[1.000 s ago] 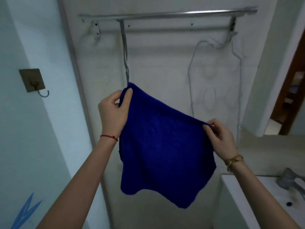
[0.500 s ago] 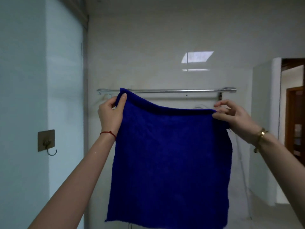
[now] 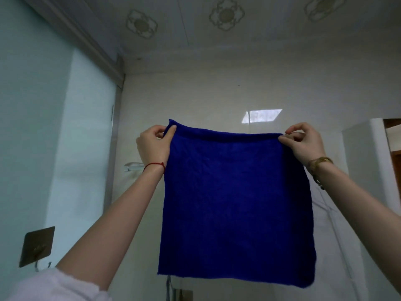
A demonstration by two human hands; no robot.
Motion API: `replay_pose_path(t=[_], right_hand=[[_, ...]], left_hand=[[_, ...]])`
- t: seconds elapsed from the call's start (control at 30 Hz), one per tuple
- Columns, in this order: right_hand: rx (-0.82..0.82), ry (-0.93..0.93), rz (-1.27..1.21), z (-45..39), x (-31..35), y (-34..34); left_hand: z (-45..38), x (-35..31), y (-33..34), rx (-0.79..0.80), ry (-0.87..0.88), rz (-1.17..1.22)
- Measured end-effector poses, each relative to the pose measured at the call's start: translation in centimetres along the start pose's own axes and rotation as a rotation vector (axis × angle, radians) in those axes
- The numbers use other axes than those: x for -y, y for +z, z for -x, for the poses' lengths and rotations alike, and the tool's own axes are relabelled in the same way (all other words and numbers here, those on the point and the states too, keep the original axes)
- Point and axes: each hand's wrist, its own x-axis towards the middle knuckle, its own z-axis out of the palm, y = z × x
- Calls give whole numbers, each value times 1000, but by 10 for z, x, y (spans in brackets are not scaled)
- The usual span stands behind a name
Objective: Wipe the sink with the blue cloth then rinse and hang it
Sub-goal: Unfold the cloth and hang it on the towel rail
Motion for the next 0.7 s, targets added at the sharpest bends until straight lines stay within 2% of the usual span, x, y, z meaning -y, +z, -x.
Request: replay_pose_path(t=[0.17, 0.43, 0.57, 0.63, 0.7], right_hand=[[-8, -40, 141, -43, -18, 20], [201, -62, 384, -62, -56, 35], [312, -114, 570, -64, -59, 36], [303, -149, 683, -64, -60, 35], [290, -161, 688, -60, -60, 35]], left_hand=[[-24, 14, 32, 36, 40, -82], [-19, 58, 56, 128, 81, -421], [-10, 74, 59, 151, 61, -443], [-8, 79, 60, 141, 74, -406], [-8, 80, 60, 144, 125, -400]])
